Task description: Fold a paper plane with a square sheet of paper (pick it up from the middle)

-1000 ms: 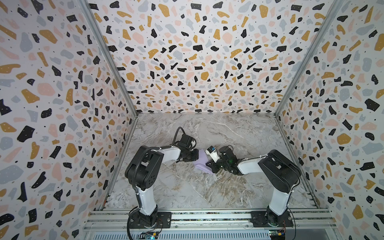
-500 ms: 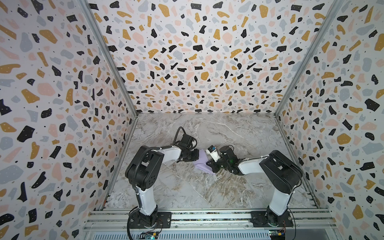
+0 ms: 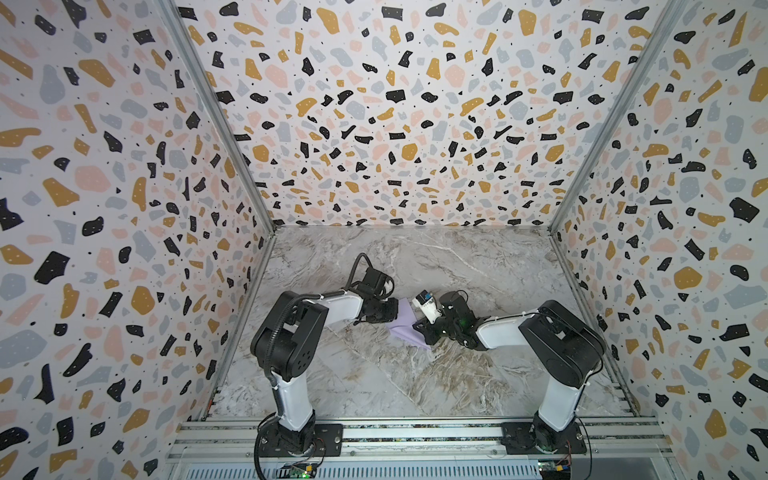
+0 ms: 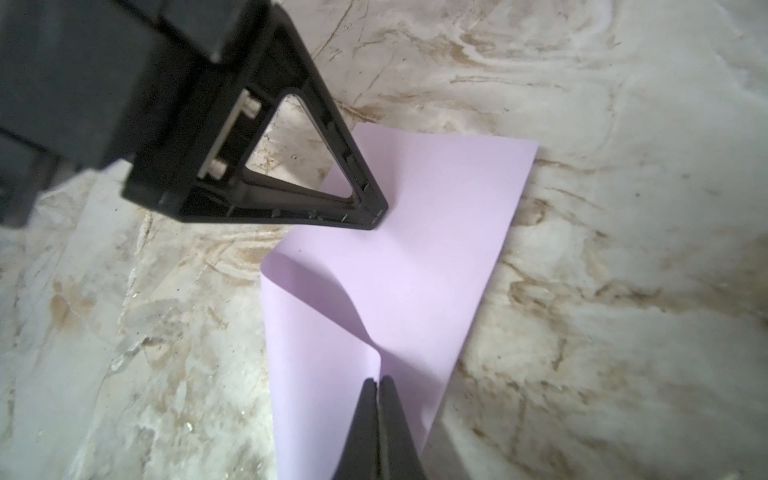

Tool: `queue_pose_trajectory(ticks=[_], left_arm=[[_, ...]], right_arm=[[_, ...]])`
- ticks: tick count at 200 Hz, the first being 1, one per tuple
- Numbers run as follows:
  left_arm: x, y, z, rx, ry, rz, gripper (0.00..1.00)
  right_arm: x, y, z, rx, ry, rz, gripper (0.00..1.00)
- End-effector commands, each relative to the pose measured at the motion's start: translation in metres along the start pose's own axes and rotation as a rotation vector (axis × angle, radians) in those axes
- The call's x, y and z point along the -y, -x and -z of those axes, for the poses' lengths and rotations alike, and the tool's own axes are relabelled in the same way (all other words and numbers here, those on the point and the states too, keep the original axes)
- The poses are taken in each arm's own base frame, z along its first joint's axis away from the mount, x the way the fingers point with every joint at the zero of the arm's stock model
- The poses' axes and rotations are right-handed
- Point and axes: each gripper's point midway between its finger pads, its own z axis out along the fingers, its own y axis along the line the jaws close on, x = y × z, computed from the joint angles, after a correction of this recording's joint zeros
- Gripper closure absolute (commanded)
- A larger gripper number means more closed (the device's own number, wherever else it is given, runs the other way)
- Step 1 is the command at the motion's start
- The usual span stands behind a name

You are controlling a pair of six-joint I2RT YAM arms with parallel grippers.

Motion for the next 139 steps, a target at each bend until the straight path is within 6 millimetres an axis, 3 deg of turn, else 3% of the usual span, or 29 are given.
queue_pose_trajectory(ticks=[1,26,58,100,139], left_arm=[[-0.016,-0.019,-0.009,-0.077,0.070,0.011,1.00],[0.002,-0.002,0.003,-0.027,0.017,-0.002,1.00],[0.030,0.016,0.029,0.084,-0.101,0.008,0.92],[0.042,0.005,0.048,0.159,-0.211,0.057,0.82],[0.065,-0.011,0.055,0.164,-0.304,0.048,0.82]], right_arm=[[0.003,-0.006,-0.002,-0.023,-0.009,-0.014,0.96],[0.005,-0.012,-0.003,-0.040,-0.012,-0.021,0.96],[0.006,-0.018,-0.003,-0.055,-0.017,-0.029,0.96],[0.006,-0.018,-0.004,-0.057,-0.015,-0.033,0.96],[0.005,-0.019,-0.004,-0.060,-0.010,-0.038,0.96]])
